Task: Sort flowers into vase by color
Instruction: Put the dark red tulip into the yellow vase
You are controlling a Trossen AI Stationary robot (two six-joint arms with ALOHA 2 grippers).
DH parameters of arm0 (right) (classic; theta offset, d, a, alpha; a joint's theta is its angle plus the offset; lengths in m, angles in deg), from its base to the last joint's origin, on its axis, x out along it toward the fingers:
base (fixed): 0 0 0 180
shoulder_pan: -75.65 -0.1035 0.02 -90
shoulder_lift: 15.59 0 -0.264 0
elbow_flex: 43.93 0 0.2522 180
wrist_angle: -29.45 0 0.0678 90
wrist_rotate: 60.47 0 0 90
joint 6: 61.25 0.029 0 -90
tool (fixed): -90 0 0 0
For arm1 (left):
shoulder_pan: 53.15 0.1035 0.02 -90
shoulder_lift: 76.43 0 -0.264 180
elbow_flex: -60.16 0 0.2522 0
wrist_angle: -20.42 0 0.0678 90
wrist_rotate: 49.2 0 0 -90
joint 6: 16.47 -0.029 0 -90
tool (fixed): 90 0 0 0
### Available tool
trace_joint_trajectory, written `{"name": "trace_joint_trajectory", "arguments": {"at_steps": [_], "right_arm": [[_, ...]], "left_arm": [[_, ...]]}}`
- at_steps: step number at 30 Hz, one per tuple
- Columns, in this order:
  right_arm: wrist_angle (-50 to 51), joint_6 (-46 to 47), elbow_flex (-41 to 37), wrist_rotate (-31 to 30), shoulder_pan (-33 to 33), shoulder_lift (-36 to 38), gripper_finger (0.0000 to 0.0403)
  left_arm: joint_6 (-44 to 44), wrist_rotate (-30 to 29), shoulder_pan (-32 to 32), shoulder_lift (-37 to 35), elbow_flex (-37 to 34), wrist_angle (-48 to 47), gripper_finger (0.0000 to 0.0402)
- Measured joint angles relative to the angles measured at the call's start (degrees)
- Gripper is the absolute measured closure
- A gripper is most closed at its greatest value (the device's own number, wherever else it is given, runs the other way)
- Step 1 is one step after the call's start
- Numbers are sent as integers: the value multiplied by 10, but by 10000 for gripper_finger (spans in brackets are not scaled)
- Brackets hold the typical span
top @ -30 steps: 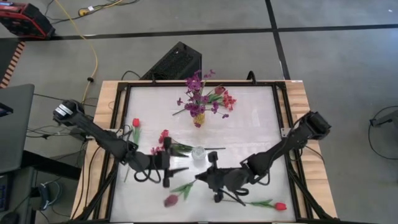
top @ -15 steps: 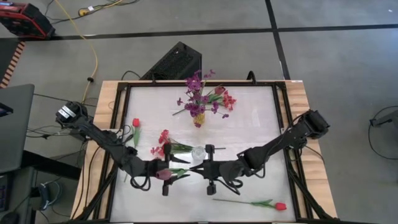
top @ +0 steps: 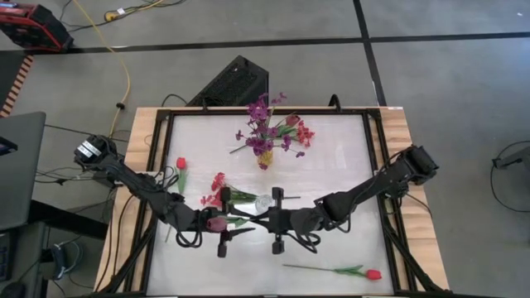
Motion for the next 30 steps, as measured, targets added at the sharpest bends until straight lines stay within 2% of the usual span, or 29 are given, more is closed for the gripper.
{"name": "trace_joint_trajectory", "arguments": {"at_steps": [4,5,11,14,17,22,27,29,30], "right_arm": [[-3,-15,0,11,0,0,351],[-4,-19,0,11,0,0,350],[8,-39,0,9,-8,4,331],[71,-25,0,-36,-18,27,297],[155,8,0,-93,-30,58,252],[314,95,0,-102,-41,95,179],[443,187,0,-119,-47,104,155],[479,212,-2,-144,-50,104,156],[488,221,-7,-159,-51,105,158]], "left_arm": [[2,-19,0,0,0,-8,374],[4,-19,0,0,0,-8,386],[6,-32,0,-9,0,-11,400],[4,-61,0,-37,0,-39,401],[17,-83,4,-81,0,-102,401],[57,-133,25,-167,0,-261,401],[116,-133,108,-244,0,-407,401],[127,-106,164,-266,0,-433,401],[130,-75,195,-272,0,-438,401]]}}
